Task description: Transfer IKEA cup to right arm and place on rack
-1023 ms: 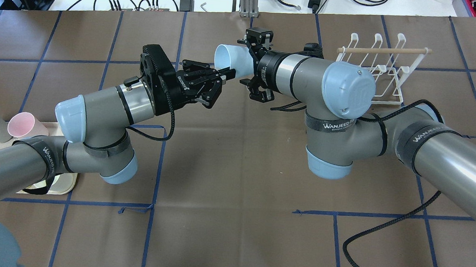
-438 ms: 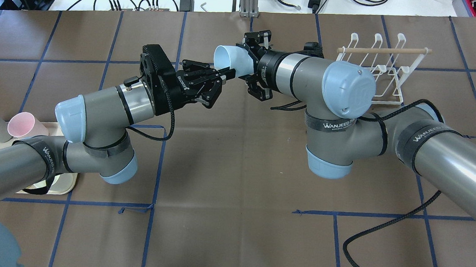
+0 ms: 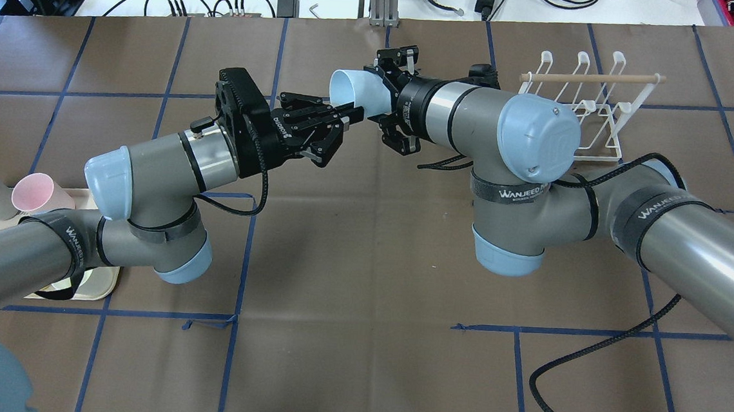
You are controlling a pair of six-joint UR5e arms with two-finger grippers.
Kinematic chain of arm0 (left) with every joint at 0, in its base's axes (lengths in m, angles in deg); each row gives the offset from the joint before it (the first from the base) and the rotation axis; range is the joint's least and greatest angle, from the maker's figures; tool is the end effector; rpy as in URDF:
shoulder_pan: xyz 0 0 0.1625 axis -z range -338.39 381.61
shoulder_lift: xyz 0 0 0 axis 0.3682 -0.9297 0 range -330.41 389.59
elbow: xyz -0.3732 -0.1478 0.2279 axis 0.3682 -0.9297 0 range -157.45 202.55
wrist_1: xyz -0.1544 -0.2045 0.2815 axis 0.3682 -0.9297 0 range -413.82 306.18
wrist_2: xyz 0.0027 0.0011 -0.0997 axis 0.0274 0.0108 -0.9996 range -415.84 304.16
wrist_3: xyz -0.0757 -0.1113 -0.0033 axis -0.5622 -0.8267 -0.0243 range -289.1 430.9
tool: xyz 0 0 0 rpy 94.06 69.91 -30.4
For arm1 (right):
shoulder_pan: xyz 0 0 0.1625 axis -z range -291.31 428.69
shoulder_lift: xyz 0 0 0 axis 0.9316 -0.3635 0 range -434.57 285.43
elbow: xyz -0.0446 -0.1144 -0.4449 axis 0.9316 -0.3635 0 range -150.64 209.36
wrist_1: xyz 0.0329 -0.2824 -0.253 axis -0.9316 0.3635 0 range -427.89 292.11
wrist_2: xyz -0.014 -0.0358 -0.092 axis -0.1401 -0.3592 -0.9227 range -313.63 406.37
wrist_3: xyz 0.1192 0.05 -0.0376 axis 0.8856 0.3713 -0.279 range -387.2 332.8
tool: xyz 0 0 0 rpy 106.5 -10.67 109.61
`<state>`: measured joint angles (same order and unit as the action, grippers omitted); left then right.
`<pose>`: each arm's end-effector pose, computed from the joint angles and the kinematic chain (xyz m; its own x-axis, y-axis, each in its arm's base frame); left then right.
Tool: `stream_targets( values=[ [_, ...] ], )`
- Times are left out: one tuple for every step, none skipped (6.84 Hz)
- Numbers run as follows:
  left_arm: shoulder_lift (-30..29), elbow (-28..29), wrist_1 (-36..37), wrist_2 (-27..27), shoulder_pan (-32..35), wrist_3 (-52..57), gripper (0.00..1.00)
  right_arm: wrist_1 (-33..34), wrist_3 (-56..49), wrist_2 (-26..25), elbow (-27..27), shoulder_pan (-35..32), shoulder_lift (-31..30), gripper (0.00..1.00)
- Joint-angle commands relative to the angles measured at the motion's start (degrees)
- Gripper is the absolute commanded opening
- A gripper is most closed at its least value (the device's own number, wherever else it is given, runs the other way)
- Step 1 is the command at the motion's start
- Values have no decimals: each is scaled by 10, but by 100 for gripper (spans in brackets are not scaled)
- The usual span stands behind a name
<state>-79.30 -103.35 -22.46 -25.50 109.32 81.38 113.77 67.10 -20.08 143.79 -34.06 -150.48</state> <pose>-0.2310 -0.4667 0.3724 -0.5301 0.8306 0.1706 0.0820 0.2504 -0.9647 0.3038 -0.4950 0.3939 -0.0702 0.6220 -0.7798 0.8312 0.4687 0.2990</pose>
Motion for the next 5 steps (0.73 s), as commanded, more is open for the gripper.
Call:
stream_targets(
  values=[
    [2,0,0,-1,0,-18,98,0,0,0,0,0,-1,41],
    [10,1,0,-3,-9,-19,98,0,0,0,0,0,-1,39],
    [17,-6,2,-2,-30,-20,98,1,-1,0,-1,3,1,39],
    [18,-5,5,-14,-75,-21,98,1,-4,1,-16,6,7,36],
    [24,-5,4,-46,-117,-21,98,-3,-4,0,-33,14,15,31]
  ],
)
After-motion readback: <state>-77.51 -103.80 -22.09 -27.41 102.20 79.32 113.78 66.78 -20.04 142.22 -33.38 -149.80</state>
